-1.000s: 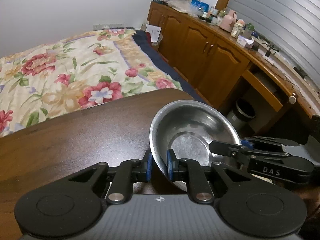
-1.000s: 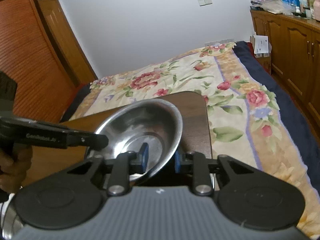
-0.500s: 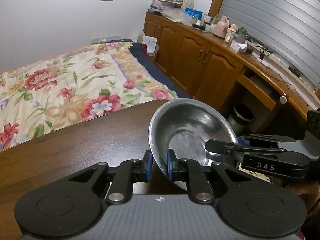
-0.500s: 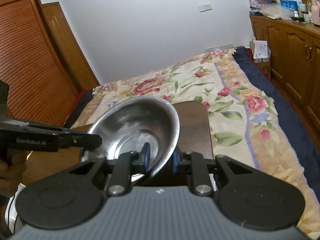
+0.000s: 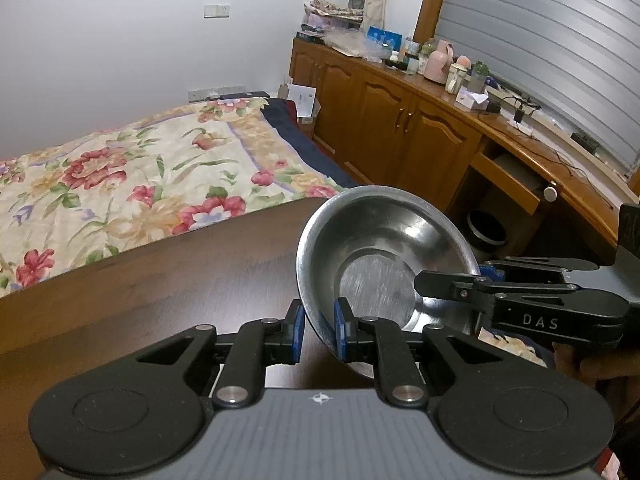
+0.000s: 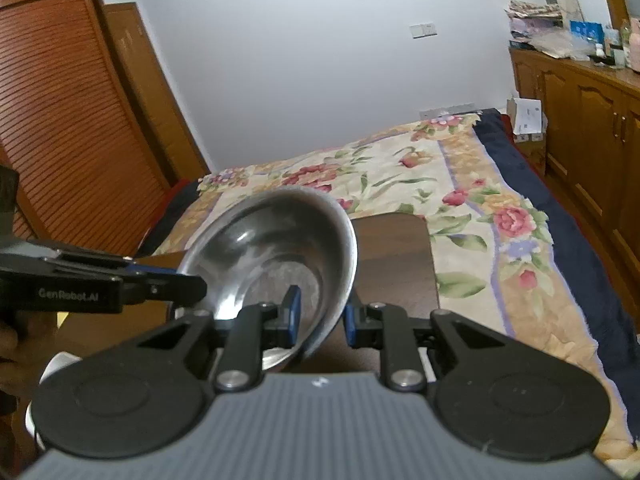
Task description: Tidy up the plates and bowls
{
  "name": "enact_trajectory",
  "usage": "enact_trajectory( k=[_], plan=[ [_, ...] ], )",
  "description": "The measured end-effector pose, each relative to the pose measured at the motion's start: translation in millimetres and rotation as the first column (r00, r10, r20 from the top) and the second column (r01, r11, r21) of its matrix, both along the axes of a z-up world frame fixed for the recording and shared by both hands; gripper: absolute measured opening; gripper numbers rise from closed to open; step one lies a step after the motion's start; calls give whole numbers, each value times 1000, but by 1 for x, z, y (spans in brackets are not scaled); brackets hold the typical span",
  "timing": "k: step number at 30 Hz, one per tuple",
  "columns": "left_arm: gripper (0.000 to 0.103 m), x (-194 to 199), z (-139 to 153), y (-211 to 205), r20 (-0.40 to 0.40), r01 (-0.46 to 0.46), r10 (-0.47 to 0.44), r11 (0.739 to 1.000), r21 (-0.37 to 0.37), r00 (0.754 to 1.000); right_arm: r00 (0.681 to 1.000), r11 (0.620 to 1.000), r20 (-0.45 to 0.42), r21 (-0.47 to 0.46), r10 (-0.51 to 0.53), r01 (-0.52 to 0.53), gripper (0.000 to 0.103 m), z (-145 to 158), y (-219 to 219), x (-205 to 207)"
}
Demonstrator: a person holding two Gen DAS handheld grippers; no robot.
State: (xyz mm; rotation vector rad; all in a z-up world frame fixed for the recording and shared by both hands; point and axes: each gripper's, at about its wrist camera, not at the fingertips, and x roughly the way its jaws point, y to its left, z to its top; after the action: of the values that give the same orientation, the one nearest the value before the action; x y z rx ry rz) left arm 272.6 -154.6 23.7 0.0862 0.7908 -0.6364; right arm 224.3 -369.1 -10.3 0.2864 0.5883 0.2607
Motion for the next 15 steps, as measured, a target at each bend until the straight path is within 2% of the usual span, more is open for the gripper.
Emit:
enact_trajectory(
  k=[15],
  plan=[
    [17, -39, 14, 42, 27, -20, 21, 999, -27, 999, 998, 998, 8, -9, 57, -57, 24, 15, 31, -29]
  ],
)
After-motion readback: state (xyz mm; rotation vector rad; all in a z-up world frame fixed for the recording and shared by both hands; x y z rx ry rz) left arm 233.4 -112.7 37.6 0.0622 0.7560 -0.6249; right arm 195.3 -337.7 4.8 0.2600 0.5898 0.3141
